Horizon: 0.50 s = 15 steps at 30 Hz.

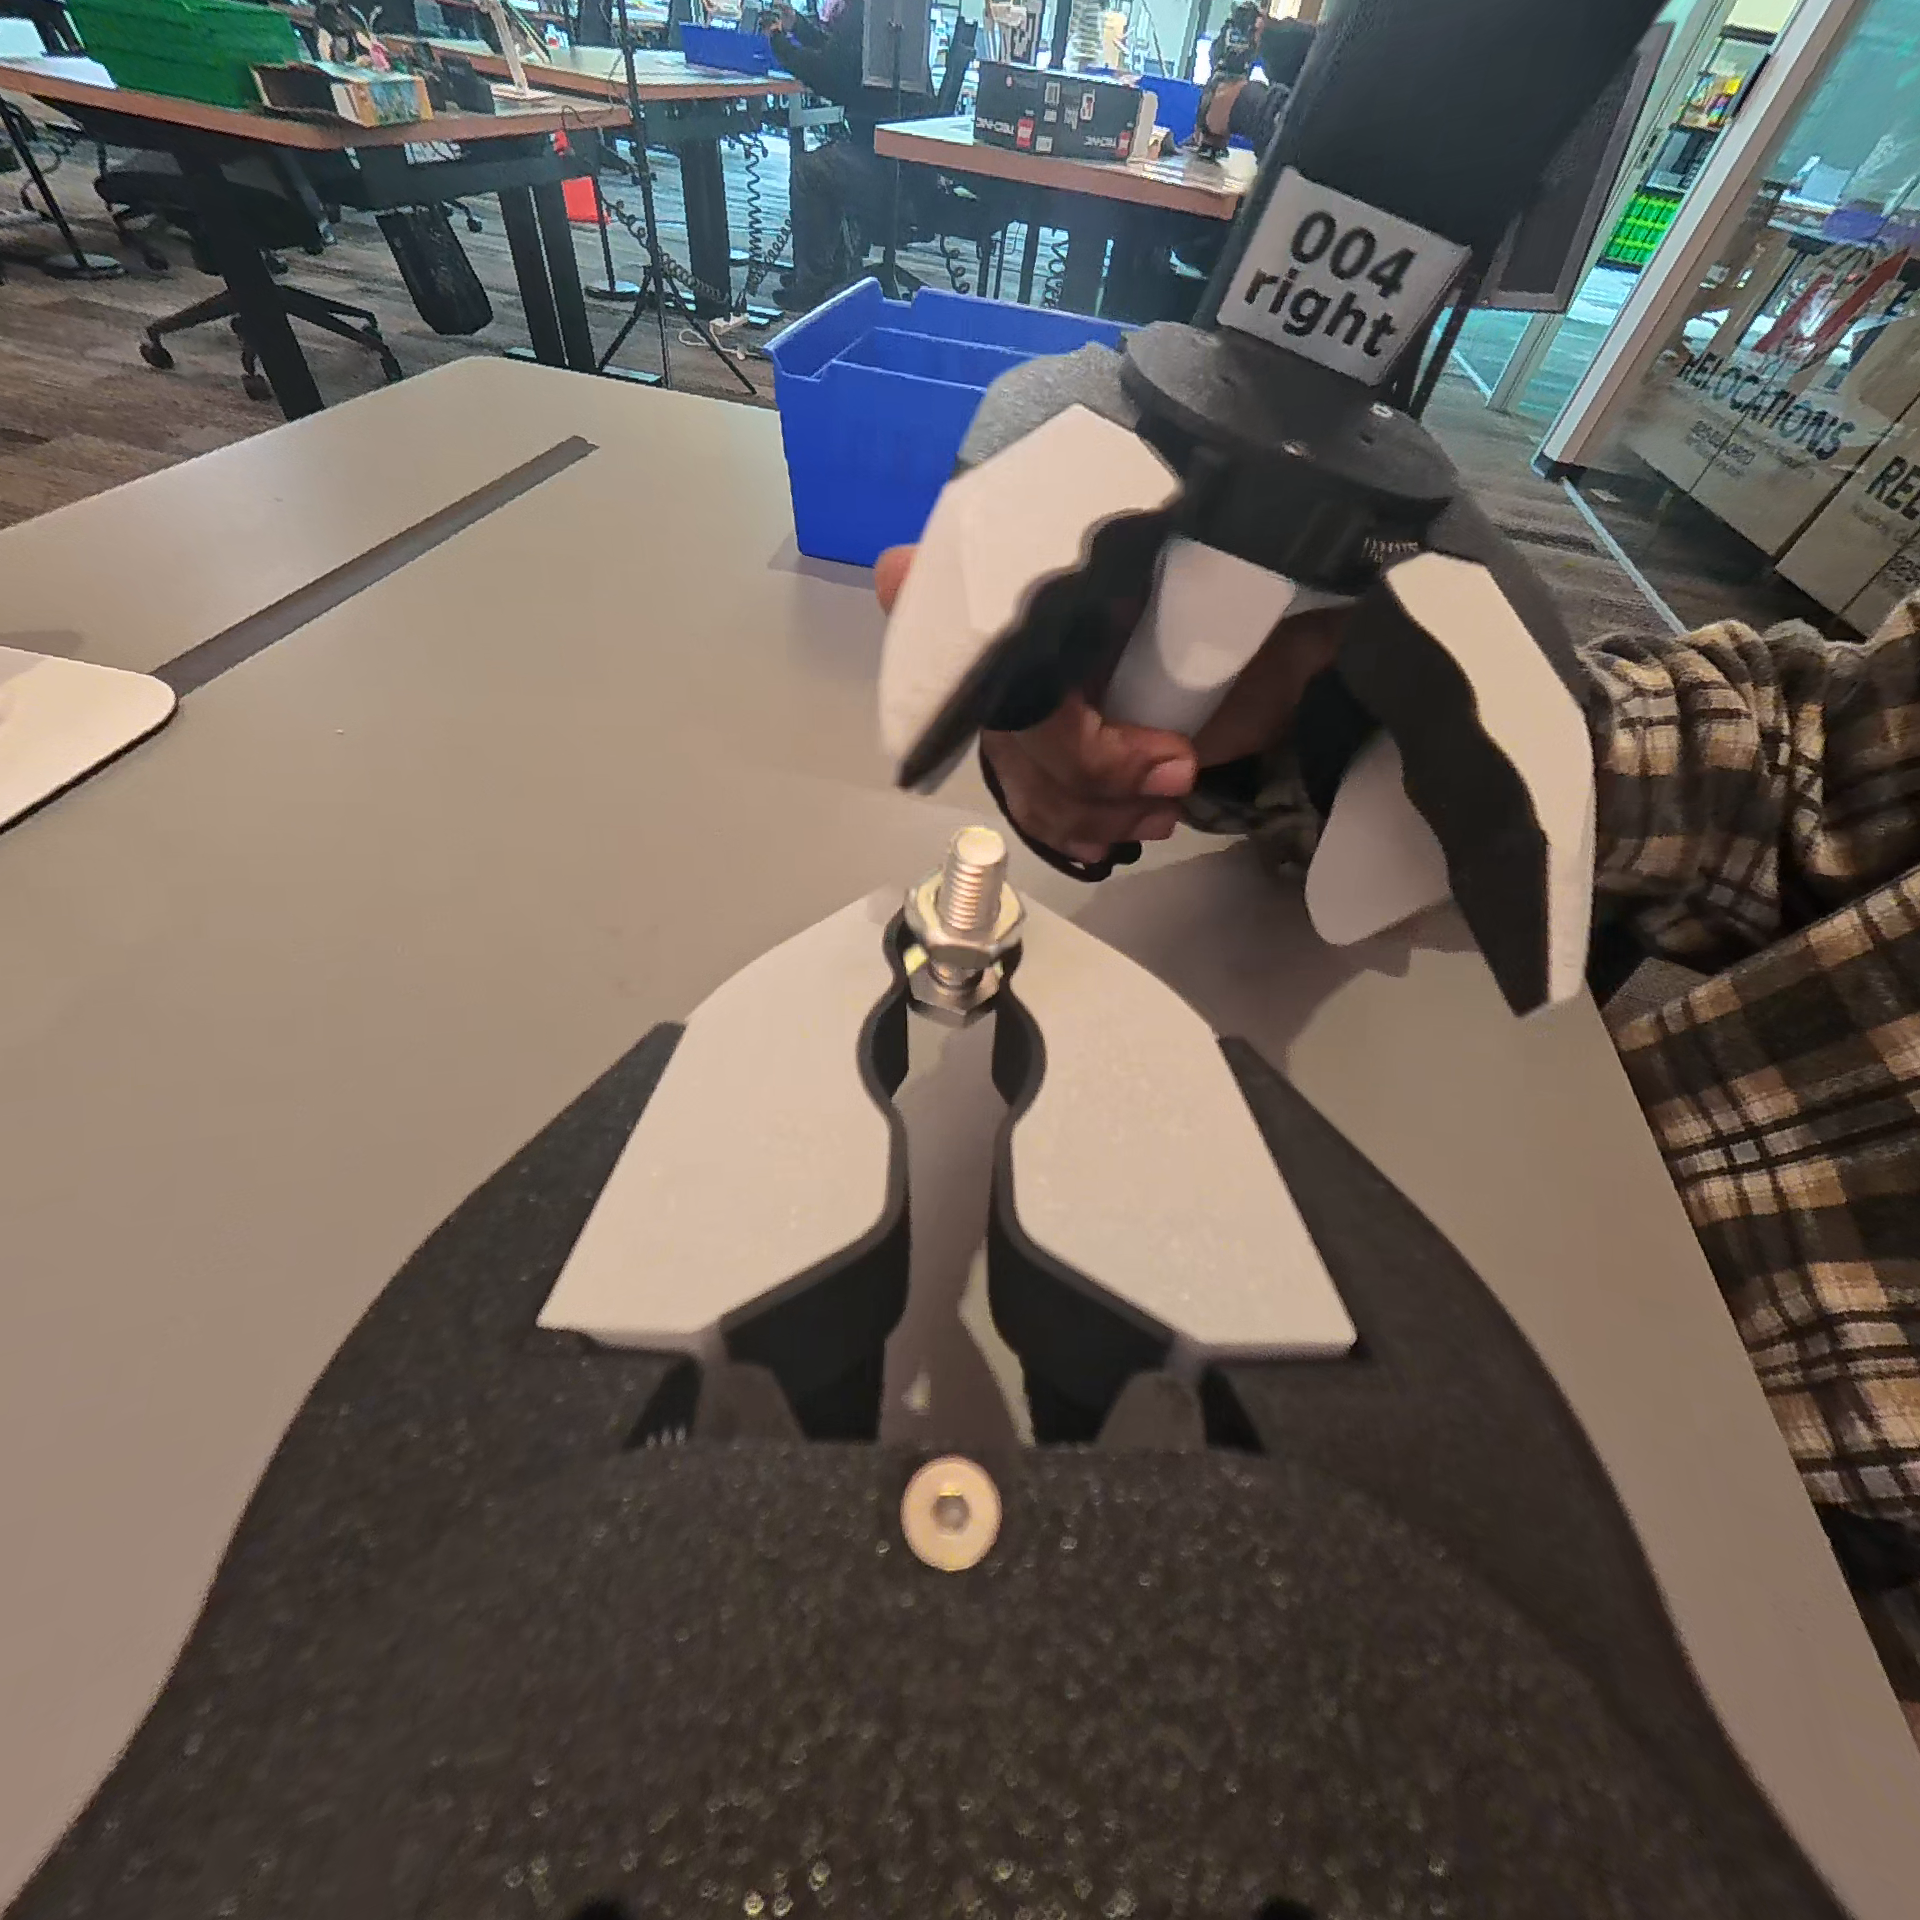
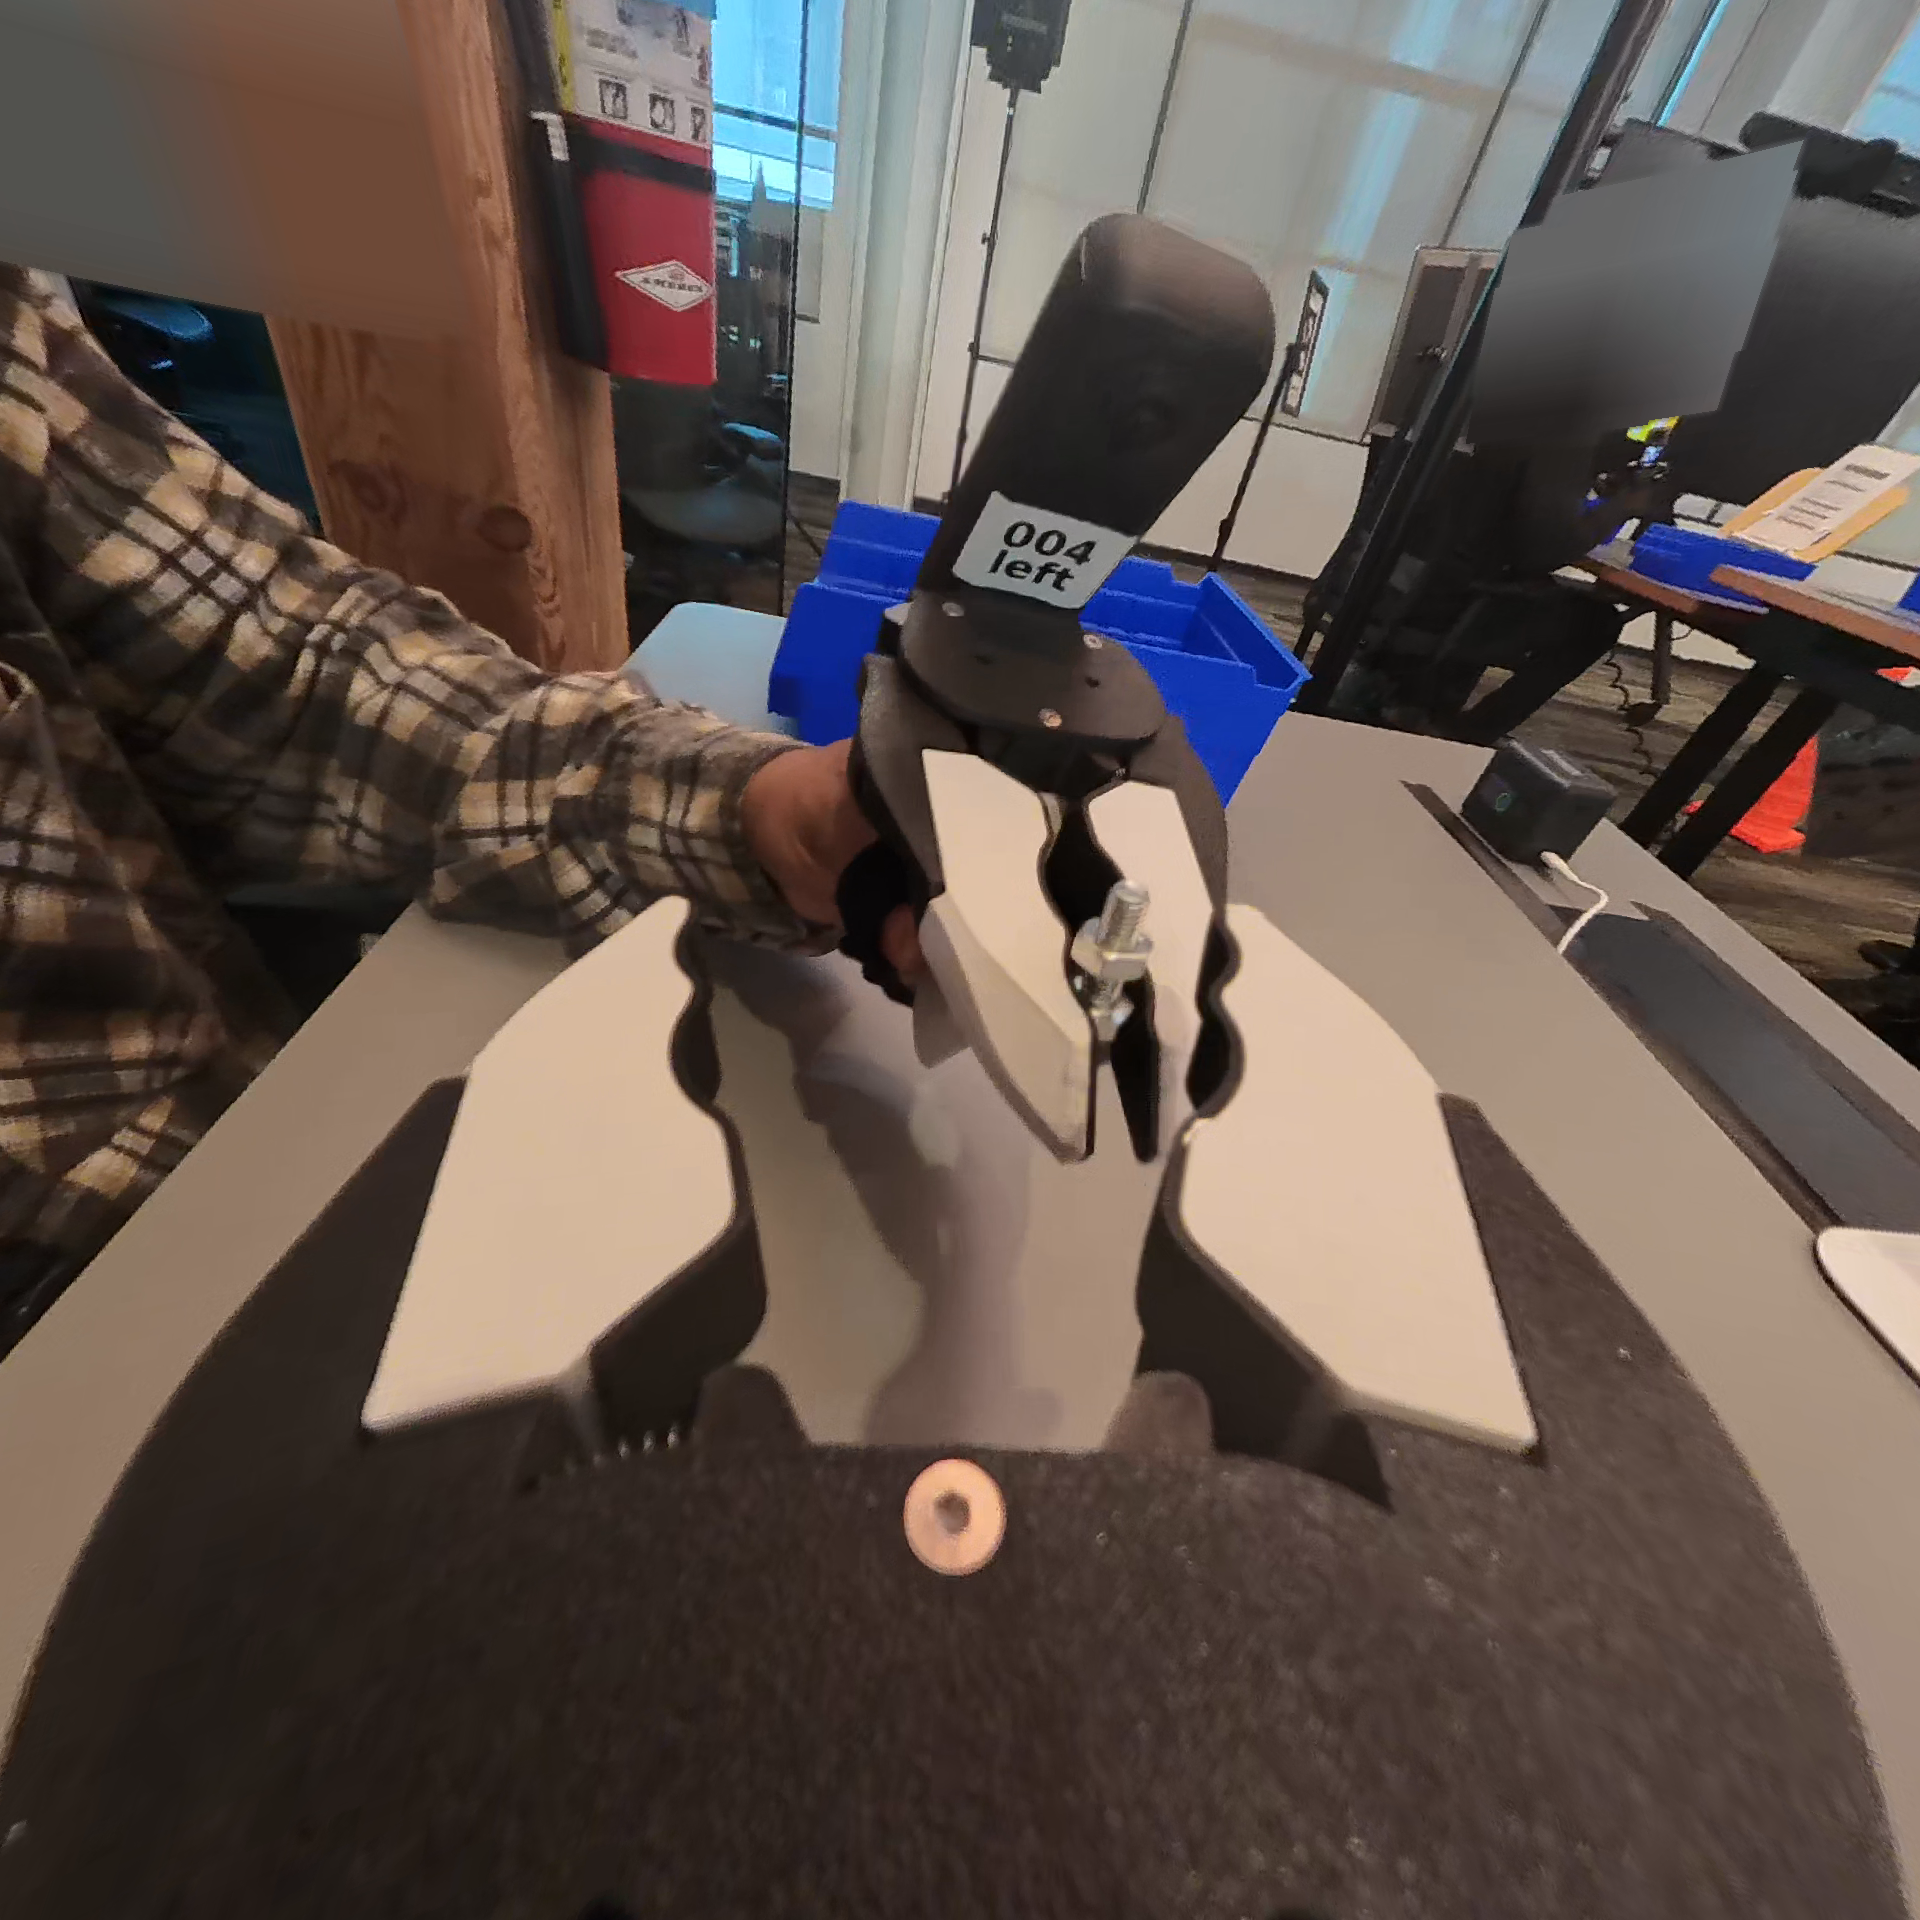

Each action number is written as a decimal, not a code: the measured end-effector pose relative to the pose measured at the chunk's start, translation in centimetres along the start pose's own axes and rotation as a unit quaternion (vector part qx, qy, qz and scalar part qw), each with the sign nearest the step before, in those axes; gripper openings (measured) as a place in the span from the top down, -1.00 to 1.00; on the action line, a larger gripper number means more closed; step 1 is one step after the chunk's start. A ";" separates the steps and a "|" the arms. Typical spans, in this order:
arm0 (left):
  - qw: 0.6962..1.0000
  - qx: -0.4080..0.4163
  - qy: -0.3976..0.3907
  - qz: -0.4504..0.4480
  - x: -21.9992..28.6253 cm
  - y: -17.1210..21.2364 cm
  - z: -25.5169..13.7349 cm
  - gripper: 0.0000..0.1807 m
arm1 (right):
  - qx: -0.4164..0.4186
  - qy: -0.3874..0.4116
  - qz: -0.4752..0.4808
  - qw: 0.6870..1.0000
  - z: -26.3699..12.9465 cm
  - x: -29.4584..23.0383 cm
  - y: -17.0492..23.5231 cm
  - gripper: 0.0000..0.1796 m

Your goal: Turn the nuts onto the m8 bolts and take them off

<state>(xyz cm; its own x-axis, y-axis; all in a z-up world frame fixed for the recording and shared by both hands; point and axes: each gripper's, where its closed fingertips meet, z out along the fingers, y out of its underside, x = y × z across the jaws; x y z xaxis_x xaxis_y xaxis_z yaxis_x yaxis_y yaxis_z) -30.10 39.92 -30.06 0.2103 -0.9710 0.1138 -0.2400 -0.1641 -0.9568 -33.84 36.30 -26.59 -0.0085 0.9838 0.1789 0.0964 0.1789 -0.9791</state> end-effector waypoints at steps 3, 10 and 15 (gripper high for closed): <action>1.000 -0.002 0.001 0.002 0.1 0.1 0.1 0.88 | -0.027 -0.020 -0.002 0.999 1.0 -0.7 1.0 -0.02; 1.000 0.001 -0.002 -0.003 -0.1 0.0 -0.1 0.88 | 0.012 -0.012 -0.002 1.000 -1.3 -0.8 -1.1 0.10; 1.000 -0.013 0.002 0.002 0.2 0.5 0.4 0.88 | 0.003 0.025 0.025 0.999 -0.8 1.6 -0.8 0.55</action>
<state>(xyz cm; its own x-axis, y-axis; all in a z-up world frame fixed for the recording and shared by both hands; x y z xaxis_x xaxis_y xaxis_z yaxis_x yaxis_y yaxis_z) -29.79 39.71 -30.64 0.2051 -0.9725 0.1104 -0.2654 -0.1638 -0.9501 -33.16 37.75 -25.43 0.0466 0.9899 0.1342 0.0899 0.1297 -0.9875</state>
